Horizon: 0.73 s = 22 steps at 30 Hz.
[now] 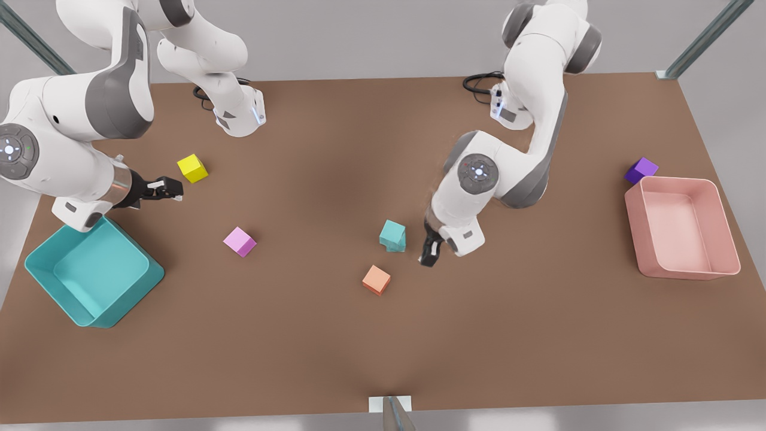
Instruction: Stack the two blue cubes on top of each other
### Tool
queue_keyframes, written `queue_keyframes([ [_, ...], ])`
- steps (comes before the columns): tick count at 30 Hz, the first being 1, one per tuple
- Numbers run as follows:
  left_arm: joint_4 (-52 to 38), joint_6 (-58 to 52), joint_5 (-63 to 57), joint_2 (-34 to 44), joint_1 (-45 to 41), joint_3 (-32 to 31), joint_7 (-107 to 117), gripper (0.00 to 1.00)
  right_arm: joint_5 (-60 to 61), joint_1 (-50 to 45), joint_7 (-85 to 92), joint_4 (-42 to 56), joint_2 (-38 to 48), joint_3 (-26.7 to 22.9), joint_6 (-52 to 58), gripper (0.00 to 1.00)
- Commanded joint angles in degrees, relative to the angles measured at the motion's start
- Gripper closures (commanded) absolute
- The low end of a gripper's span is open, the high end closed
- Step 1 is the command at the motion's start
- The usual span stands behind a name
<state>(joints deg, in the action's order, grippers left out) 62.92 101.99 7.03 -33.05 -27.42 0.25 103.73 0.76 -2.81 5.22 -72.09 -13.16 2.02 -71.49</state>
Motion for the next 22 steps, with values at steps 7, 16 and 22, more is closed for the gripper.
queue_keyframes([
  [7,12.1,-26.8,-5.6,16.8,22.1,-3.2,-104.9,0.00,-0.1,0.0,0.0,0.0,0.2,0.1,-0.1,0.00],
  [16,13.3,-27.2,-4.3,16.8,22.0,-3.2,-104.7,0.00,-2.7,-0.3,-0.6,1.1,0.7,0.1,-0.7,0.00],
  [22,13.3,-27.2,-4.2,16.8,22.0,-3.2,-104.7,0.00,-2.6,-0.2,-0.5,0.2,2.0,0.0,-0.8,0.00],
])
